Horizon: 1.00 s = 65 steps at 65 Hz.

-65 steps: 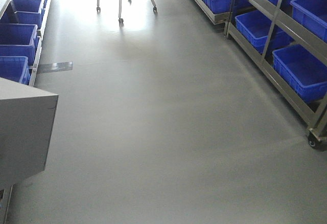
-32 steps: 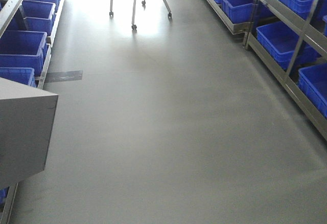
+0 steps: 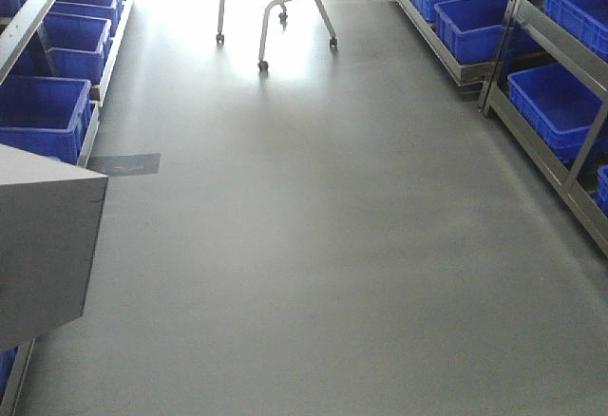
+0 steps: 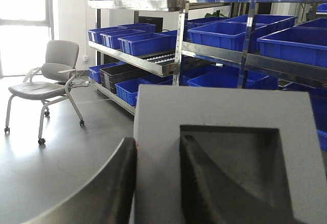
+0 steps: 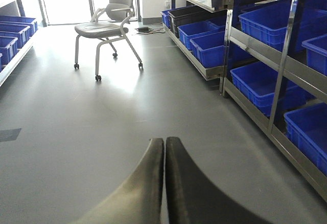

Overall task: Sort gray base to blue bin
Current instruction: 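Drive the base down the aisle between the blue bin shelves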

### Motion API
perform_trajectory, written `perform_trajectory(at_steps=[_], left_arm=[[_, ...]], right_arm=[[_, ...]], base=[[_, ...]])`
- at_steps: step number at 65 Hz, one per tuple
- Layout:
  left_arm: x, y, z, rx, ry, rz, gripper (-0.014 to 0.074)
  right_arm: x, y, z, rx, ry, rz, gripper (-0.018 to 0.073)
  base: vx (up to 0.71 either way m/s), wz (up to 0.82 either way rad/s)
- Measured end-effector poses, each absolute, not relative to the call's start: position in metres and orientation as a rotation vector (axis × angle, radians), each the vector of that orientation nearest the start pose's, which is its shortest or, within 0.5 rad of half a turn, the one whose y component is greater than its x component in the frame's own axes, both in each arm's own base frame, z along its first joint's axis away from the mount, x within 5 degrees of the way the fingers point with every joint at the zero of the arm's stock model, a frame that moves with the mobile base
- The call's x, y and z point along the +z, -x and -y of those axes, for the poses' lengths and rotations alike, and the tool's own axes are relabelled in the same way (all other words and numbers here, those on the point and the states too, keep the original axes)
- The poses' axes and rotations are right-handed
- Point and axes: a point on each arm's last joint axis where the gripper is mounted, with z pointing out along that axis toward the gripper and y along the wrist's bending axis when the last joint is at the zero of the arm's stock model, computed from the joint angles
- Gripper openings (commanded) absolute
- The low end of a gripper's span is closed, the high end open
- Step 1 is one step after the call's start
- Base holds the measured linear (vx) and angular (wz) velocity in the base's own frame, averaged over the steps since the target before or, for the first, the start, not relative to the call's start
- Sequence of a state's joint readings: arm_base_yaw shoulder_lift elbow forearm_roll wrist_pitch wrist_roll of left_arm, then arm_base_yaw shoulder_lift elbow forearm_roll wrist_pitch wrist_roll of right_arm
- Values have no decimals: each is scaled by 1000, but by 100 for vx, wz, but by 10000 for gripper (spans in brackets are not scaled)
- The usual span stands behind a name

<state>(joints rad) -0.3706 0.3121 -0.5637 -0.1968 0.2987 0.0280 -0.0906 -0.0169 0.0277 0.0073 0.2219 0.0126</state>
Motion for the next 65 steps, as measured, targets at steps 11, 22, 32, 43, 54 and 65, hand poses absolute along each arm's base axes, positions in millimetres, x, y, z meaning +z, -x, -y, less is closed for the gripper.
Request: perform_trajectory(at_steps=[11, 22, 32, 43, 54, 65], left_arm=[[355, -57, 28, -467, -208, -1530, 2], [355, -57, 28, -467, -208, -1530, 2], [355, -57, 28, -467, -208, -1530, 2], [355, -57, 28, -467, -208, -1530, 2], [355, -57, 28, -467, -208, -1530, 2], [355, -57, 28, -467, -208, -1530, 2]], right_arm=[[185, -55, 5, -51, -93, -1714, -5], [185, -55, 5, -51, -93, -1714, -5], [185, -55, 5, -51, -93, -1714, -5], [185, -55, 5, -51, -93, -1714, -5], [185, -55, 5, -51, -93, -1714, -5], [185, -55, 5, -51, -93, -1714, -5]], base=[[41, -3], [41, -7], [41, -4], [43, 2], [42, 6], [41, 7]])
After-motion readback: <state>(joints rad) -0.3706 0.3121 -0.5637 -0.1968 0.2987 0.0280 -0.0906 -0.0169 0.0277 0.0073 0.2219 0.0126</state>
